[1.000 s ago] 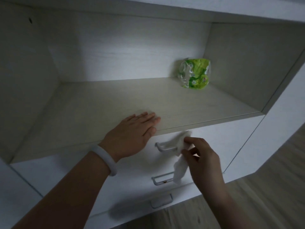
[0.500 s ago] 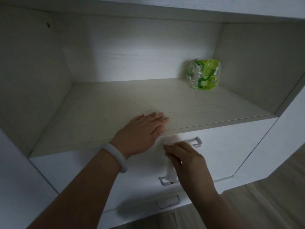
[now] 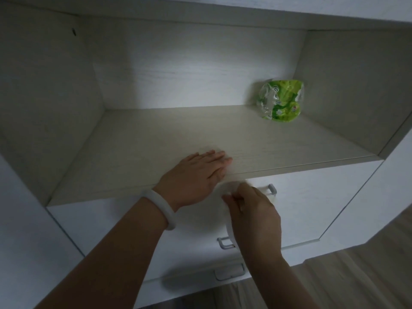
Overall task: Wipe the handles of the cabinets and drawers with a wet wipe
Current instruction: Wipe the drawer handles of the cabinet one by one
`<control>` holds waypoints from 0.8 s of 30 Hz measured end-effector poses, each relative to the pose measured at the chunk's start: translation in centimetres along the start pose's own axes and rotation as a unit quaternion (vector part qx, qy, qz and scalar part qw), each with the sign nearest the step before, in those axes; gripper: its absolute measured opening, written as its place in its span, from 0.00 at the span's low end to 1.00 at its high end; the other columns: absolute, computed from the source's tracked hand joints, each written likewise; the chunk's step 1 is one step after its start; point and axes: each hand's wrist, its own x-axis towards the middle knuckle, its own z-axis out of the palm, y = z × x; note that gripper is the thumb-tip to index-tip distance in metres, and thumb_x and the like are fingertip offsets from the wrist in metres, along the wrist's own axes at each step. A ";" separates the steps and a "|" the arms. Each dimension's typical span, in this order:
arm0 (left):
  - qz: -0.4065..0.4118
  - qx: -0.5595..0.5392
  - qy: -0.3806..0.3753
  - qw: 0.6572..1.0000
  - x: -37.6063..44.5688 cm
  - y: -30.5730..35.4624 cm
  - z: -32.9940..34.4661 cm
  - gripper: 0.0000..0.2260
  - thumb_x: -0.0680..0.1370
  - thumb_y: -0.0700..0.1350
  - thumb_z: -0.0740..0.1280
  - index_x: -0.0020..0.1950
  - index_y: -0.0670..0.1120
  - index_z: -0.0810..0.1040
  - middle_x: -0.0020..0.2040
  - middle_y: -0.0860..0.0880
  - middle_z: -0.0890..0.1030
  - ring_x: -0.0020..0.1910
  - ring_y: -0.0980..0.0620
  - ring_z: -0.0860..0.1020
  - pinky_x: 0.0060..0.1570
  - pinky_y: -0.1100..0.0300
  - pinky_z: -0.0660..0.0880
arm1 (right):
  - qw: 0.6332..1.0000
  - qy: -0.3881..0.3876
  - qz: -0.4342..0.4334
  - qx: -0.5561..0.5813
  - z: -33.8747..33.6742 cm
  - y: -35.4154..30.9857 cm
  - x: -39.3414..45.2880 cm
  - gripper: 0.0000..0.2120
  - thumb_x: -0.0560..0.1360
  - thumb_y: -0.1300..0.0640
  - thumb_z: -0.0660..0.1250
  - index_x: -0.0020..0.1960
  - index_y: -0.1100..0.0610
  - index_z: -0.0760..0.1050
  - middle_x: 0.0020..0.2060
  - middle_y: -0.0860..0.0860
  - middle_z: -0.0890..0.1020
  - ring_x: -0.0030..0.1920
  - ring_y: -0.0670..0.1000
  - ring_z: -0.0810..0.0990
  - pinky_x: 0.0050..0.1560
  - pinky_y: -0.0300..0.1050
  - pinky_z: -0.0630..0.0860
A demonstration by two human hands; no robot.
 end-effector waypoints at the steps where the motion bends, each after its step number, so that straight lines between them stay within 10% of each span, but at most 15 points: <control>1: 0.000 -0.002 -0.003 1.000 0.0 0.0 0.0 0.20 0.84 0.54 0.47 0.77 0.59 0.56 0.78 0.60 0.53 0.77 0.62 0.49 0.74 0.62 0.44 | 0.999 -0.006 0.021 0.031 -0.4 0.4 -0.2 0.07 0.73 0.52 0.72 0.39 0.51 0.77 0.32 0.42 0.79 0.31 0.44 0.78 0.32 0.36 0.75; 13: -0.004 -0.014 -0.010 1.000 -0.1 0.0 -0.2 0.20 0.84 0.54 0.46 0.77 0.59 0.56 0.78 0.60 0.53 0.76 0.62 0.48 0.74 0.61 0.44 | 0.997 -0.029 -0.016 0.066 -0.5 1.0 -0.2 0.05 0.73 0.57 0.73 0.41 0.51 0.77 0.32 0.42 0.80 0.28 0.43 0.79 0.31 0.37 0.78; 18: -0.008 -0.014 -0.006 1.000 0.2 0.0 0.0 0.20 0.84 0.54 0.47 0.77 0.59 0.57 0.78 0.61 0.53 0.76 0.62 0.49 0.74 0.61 0.45 | 0.971 0.011 0.122 0.207 -4.2 5.0 0.3 0.09 0.72 0.64 0.73 0.40 0.50 0.80 0.33 0.40 0.83 0.27 0.44 0.80 0.33 0.34 0.77; 24: -0.011 -0.025 -0.004 1.000 0.3 0.0 0.0 0.20 0.84 0.55 0.47 0.76 0.59 0.58 0.78 0.61 0.54 0.76 0.63 0.50 0.75 0.60 0.46 | 0.970 -0.097 0.024 0.220 -1.6 1.8 -0.3 0.06 0.72 0.62 0.73 0.42 0.52 0.79 0.33 0.45 0.83 0.32 0.44 0.82 0.34 0.37 0.79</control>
